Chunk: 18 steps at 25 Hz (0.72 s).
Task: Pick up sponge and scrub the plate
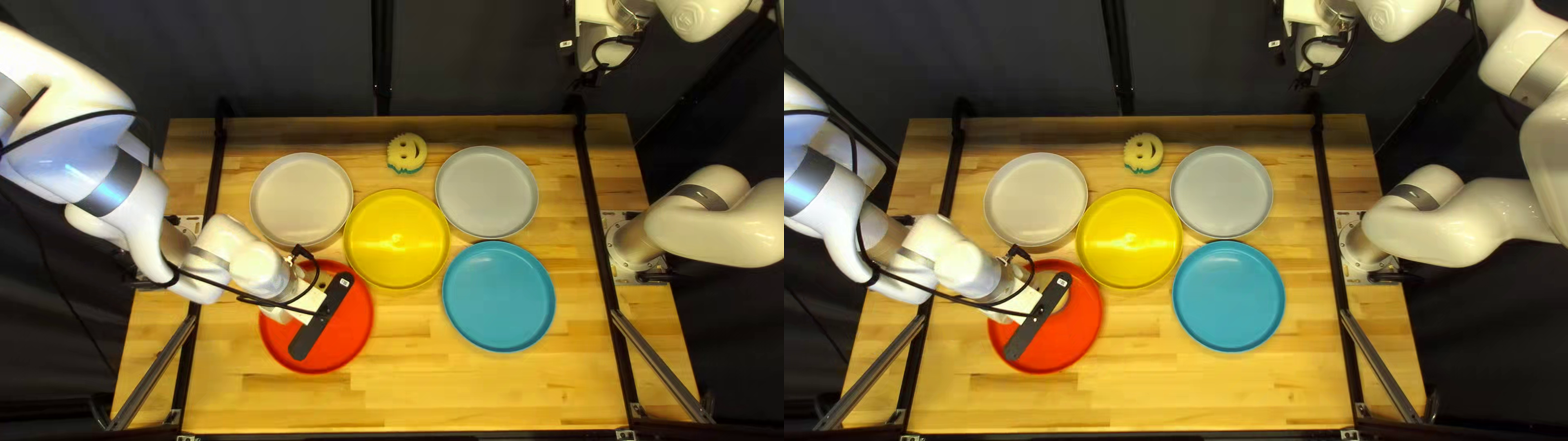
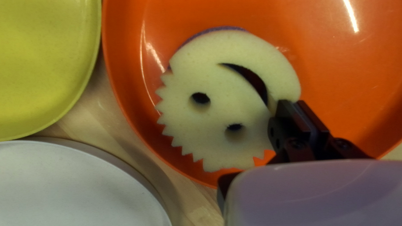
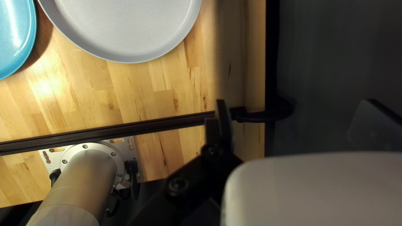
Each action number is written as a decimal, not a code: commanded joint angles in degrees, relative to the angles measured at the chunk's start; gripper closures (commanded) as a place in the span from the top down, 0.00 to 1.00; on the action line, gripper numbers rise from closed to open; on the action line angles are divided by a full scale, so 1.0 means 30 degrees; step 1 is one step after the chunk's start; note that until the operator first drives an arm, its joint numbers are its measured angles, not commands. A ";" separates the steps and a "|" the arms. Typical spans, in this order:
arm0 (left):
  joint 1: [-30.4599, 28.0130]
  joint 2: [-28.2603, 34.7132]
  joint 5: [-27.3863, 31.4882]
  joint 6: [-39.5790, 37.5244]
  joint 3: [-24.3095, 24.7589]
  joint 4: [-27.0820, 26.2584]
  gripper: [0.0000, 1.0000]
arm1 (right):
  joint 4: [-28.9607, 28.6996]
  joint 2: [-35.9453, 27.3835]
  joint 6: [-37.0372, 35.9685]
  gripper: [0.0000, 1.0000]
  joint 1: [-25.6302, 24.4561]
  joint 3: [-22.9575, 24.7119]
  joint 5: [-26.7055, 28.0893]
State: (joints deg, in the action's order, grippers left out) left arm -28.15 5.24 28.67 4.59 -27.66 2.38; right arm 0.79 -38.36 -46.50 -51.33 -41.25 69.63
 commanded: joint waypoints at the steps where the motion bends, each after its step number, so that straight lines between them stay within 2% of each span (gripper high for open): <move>1: -0.1040 -0.1298 0.0404 -0.1144 -0.1753 0.0794 0.00 | 0.0000 0.0000 0.0000 1.00 0.0000 0.0000 0.0000; 6: -0.1629 -0.2714 0.0607 -0.1682 -0.3439 0.1510 0.00 | 0.0000 0.0000 0.0000 1.00 0.0000 0.0000 0.0000; 8: -0.1495 -0.2989 0.0434 -0.1432 -0.3530 0.1570 0.00 | 0.0000 0.0000 0.0000 1.00 0.0000 0.0000 0.0000; 18: 0.1282 -0.2284 -0.1027 0.2059 -0.1357 0.0270 0.00 | 0.0000 0.0000 0.0000 1.00 0.0000 0.0000 0.0000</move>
State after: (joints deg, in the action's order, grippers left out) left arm -26.29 -2.10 26.36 8.23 -32.79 4.37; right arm 0.79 -38.36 -46.50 -51.33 -41.25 69.63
